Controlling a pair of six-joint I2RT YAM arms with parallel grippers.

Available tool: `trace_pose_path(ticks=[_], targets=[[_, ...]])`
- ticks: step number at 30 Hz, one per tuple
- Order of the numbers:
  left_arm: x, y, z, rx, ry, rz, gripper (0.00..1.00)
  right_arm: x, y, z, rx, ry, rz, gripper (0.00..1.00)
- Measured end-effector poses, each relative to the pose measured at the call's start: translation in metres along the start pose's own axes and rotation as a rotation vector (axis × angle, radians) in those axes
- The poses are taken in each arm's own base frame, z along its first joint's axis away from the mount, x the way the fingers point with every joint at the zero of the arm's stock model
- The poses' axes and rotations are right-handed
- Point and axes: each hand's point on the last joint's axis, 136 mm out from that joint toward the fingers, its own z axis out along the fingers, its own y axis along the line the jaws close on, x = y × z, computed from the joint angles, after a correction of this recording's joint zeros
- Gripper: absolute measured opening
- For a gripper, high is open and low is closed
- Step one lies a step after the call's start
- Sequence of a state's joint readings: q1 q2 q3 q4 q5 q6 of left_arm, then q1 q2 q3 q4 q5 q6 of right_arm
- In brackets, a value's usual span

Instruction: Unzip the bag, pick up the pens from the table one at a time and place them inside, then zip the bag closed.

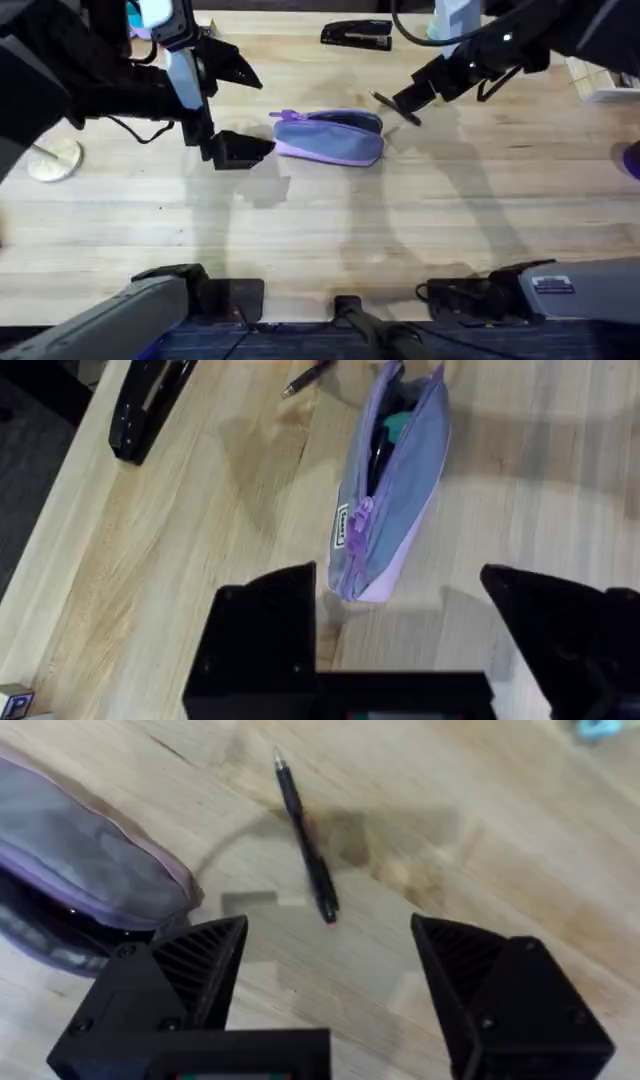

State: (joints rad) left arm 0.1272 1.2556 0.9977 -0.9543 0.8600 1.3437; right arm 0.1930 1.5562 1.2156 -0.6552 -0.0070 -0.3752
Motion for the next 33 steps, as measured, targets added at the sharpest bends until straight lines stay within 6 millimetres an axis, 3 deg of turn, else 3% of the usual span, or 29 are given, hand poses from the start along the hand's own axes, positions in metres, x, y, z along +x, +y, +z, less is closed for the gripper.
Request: trace_pose_path(ticks=[14,28,30,33], targets=[[0.0,0.0,0.0,0.0,0.0,0.0,0.993,0.007,-0.005,0.067,-0.087,0.039,0.057,0.996],[0.0,0.0,0.0,0.0,0.0,0.0,0.993,0.016,-0.002,0.1,-0.115,0.094,0.112,0.996],[0.0,0.0,0.0,0.0,0.0,0.0,0.993,0.015,-0.003,0.101,-0.112,0.095,0.115,0.929],[0.0,0.0,0.0,0.0,0.0,0.0,0.993,0.014,-0.009,0.103,-0.095,0.093,0.122,0.682]])
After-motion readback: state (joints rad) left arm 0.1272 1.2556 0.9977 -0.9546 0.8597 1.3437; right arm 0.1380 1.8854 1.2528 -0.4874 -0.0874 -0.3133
